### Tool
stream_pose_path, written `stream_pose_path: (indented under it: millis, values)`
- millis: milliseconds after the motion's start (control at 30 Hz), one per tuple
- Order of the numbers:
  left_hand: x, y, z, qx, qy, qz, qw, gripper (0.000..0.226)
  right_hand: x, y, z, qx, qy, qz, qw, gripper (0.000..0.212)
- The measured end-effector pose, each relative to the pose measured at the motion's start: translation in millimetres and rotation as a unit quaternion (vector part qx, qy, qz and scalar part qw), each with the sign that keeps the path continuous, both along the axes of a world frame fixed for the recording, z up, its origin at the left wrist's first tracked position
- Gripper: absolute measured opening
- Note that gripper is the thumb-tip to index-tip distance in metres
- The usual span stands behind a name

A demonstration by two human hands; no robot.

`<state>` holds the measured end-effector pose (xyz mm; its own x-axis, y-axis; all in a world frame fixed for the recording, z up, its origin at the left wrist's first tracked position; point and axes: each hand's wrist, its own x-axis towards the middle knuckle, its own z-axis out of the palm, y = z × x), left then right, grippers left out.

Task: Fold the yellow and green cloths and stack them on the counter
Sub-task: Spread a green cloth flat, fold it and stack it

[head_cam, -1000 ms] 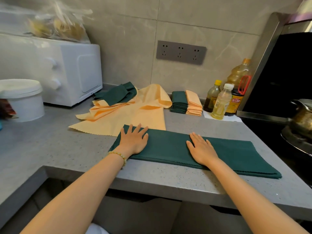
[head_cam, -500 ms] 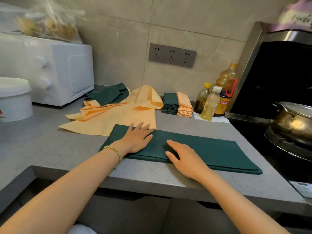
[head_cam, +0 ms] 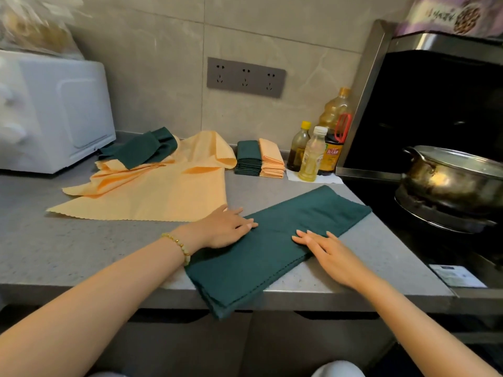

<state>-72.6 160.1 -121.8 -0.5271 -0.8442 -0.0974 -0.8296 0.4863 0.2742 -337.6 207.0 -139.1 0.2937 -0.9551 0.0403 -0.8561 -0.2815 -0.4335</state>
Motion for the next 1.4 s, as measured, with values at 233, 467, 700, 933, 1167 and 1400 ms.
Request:
stream_pose_path:
  millis: [233,467,700,933,1167,1400]
  values:
    - [-3.4,8.9,-16.6,-0.001,0.104,-0.039,0.994,0.040,-30.1,15.3,-3.9,-0.002,0.037,0.007,0.999,0.054]
    - [-1.3,11.2,-18.7,0.005,0.118,-0.046,0.992,0.041,-6.1,58.3,3.0,-0.053,0.117,0.134,0.983,0.073]
    - [-0.2,11.6,-19.1,0.021,0.118,-0.047,0.992,0.041,27.4,66.6,-12.4,-0.219,0.163,0.150,0.950,0.060]
    - [3.7,24.4,-1.5,0.130,0.235,-0.001,0.963,0.045,34.3,56.6,2.9,-0.197,-0.017,0.039,0.979,0.038]
    - [5.2,48.0,6.3,0.143,0.230,-0.028,0.962,0.033,-12.3,36.6,13.8,0.012,-0.268,-0.186,0.945,0.026]
    - [-35.2,51.5,4.8,0.068,0.185,0.090,0.976,0.029,-24.8,17.3,16.0,0.017,-0.230,-0.219,0.948,0.013]
